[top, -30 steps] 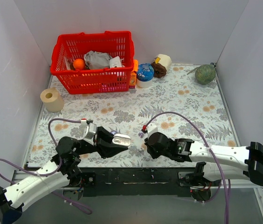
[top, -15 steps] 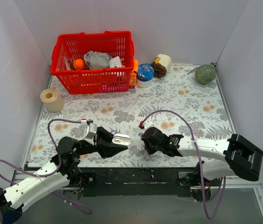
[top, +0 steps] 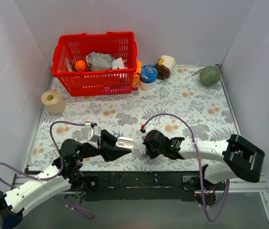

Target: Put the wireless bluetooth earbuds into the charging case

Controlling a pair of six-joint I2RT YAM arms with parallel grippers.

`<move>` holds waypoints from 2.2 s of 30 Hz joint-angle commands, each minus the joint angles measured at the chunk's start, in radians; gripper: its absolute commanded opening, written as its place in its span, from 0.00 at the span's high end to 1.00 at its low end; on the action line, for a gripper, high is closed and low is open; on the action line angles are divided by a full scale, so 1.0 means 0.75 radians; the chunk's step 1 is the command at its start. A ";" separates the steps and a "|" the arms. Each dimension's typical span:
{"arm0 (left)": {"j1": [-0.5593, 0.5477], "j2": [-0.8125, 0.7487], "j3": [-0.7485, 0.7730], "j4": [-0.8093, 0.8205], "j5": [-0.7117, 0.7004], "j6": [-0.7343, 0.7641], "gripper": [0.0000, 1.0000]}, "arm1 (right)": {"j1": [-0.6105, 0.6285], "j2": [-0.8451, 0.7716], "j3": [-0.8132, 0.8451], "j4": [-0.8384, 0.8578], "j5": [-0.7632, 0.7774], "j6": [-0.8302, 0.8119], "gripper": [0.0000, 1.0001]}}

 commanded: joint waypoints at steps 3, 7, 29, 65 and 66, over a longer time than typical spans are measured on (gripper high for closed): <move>-0.001 0.002 -0.001 -0.005 0.001 0.020 1.00 | 0.023 -0.004 0.009 0.054 -0.055 0.038 0.99; -0.001 0.002 -0.011 0.004 0.003 0.014 1.00 | 0.044 0.002 0.013 0.069 -0.080 0.044 0.99; -0.001 0.004 -0.009 -0.009 -0.001 0.010 1.00 | 0.003 -0.080 0.096 -0.040 0.041 0.009 0.61; -0.001 -0.021 -0.032 -0.029 0.003 0.016 1.00 | -0.005 0.143 0.135 0.050 -0.139 -0.009 0.61; -0.001 -0.023 -0.032 -0.027 0.003 0.016 1.00 | -0.003 0.153 0.137 0.048 -0.145 -0.011 0.62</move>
